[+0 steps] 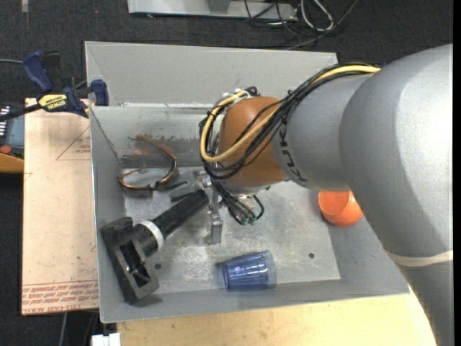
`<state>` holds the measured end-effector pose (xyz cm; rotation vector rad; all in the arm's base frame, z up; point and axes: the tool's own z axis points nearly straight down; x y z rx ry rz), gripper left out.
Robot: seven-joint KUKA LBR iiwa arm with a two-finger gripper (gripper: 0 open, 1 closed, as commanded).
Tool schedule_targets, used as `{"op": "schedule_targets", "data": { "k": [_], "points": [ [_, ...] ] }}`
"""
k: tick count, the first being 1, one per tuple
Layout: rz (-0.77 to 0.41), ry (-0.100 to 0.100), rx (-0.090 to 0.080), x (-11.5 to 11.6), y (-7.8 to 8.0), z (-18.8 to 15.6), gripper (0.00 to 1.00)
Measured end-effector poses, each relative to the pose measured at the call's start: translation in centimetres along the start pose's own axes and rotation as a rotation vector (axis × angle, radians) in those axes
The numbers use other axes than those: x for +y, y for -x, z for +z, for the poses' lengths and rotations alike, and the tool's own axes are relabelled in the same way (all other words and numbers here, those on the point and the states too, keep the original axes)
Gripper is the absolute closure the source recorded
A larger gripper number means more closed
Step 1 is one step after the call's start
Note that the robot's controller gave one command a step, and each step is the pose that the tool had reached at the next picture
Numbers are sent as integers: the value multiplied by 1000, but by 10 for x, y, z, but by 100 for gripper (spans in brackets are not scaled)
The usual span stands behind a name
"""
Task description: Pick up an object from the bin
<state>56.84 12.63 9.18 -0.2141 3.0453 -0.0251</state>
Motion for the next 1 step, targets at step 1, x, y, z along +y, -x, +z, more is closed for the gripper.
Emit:
{"op": "schedule_targets", "data": {
  "k": [1],
  "points": [
    [57,-1,12,-23,-7,21,100]
  ]
}}
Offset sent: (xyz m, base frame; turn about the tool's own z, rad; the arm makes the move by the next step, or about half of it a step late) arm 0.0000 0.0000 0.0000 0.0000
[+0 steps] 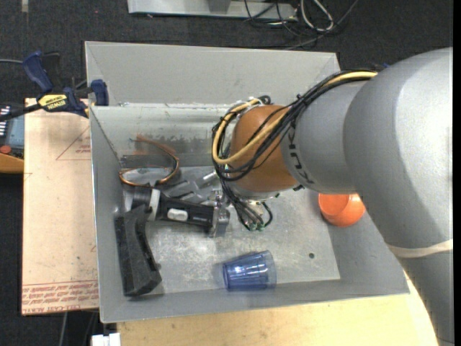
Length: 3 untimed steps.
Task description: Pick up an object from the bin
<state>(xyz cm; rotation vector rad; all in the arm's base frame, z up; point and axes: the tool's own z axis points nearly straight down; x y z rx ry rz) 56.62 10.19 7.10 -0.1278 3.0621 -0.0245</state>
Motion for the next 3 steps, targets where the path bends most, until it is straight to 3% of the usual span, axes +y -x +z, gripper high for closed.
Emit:
{"op": "schedule_targets", "data": {
  "k": [2,3],
  "points": [
    [-30,0,6,-1,1,-8,100],
    [-145,2,-7,40,62,3,100]
  ]
}}
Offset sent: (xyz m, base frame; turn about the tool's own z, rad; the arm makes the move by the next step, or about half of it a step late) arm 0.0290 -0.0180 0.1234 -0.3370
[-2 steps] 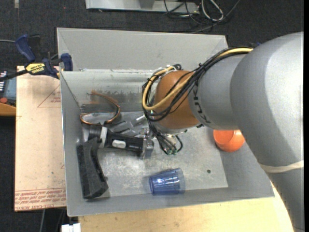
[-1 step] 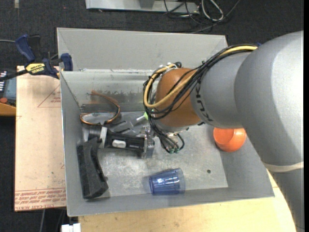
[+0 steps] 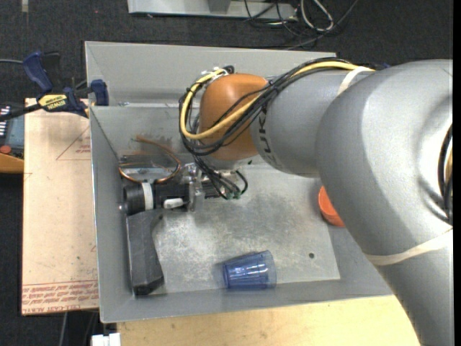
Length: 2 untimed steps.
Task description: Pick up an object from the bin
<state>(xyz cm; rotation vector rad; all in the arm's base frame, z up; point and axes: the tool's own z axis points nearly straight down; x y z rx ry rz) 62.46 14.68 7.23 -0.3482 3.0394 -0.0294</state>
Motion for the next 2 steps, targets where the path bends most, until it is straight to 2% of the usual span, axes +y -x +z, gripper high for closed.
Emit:
{"op": "schedule_targets", "data": {
  "k": [1,2],
  "points": [
    [83,-6,1,-28,-33,-82,100],
    [47,-3,-6,-19,-18,-63,100]
  ]
}}
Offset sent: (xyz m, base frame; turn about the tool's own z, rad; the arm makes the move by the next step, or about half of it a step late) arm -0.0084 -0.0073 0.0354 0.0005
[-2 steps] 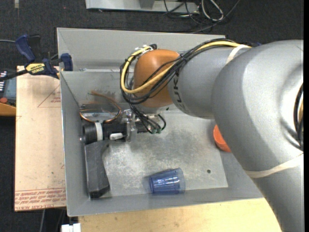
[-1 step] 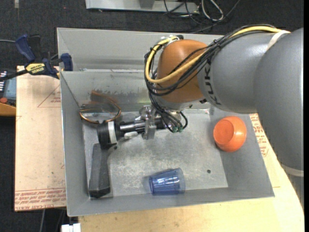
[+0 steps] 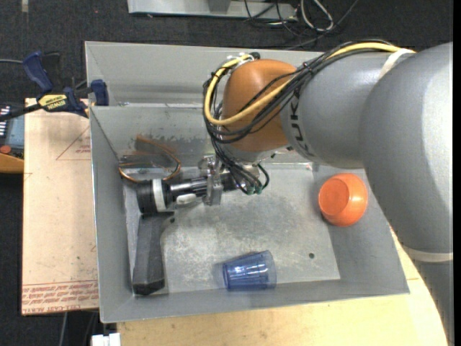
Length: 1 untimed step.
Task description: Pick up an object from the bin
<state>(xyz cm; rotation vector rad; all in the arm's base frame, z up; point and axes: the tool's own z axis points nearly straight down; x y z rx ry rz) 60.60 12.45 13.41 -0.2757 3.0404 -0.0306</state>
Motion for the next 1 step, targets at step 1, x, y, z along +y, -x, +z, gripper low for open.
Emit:
{"op": "schedule_targets", "data": {
  "k": [1],
  "points": [
    [-155,1,4,-54,4,-77,100]
  ]
}}
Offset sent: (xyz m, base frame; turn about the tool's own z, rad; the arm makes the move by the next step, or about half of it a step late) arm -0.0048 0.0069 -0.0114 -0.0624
